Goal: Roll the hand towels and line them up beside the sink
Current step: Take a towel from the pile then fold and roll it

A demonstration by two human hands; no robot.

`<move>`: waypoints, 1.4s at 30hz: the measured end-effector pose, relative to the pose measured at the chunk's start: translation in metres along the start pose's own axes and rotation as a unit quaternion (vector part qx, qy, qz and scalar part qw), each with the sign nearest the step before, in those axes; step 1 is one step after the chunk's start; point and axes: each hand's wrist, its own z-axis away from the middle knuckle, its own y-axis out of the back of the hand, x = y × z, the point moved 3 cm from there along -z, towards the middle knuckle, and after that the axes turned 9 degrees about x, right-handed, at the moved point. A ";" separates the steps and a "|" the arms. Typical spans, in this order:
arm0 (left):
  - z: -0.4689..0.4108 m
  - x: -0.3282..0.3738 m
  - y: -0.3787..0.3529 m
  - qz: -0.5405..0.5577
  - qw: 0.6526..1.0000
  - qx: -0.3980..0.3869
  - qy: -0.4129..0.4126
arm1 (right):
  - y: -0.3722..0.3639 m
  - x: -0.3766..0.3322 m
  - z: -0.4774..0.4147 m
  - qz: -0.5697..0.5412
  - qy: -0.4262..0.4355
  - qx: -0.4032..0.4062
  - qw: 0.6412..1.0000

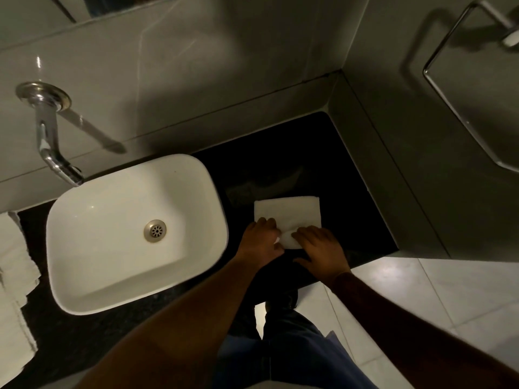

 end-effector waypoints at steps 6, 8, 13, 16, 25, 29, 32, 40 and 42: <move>0.000 -0.002 0.018 0.057 0.998 -0.023 0.018 | 0.017 0.008 -0.024 -0.191 -0.095 -0.040 0.976; 0.009 -0.002 0.019 0.029 0.999 0.002 0.025 | 0.020 0.012 -0.027 -0.226 -0.117 -0.111 0.961; 0.023 0.010 0.006 -0.075 0.996 0.024 -0.027 | 0.020 0.010 -0.026 -0.181 -0.083 -0.088 0.976; 0.007 0.007 0.009 -0.052 0.998 0.036 0.005 | 0.018 0.008 -0.020 -0.061 -0.044 0.081 0.994; -0.020 -0.004 0.024 0.015 0.996 0.090 -0.009 | 0.013 0.019 -0.034 -0.072 -0.014 0.062 0.995; -0.010 -0.006 0.016 -0.038 0.995 0.095 0.009 | 0.031 0.029 -0.057 -0.134 -0.033 -0.009 0.990; -0.019 -0.008 0.013 -0.029 0.997 0.063 0.018 | 0.034 0.031 -0.068 -0.183 -0.084 -0.093 0.975; -0.058 -0.016 0.010 -0.044 0.993 -0.104 0.045 | 0.019 0.037 -0.078 -0.263 -0.187 -0.047 0.945; -0.064 -0.016 0.007 -0.070 0.992 -0.100 0.041 | 0.008 0.042 -0.079 -0.176 -0.172 -0.019 0.969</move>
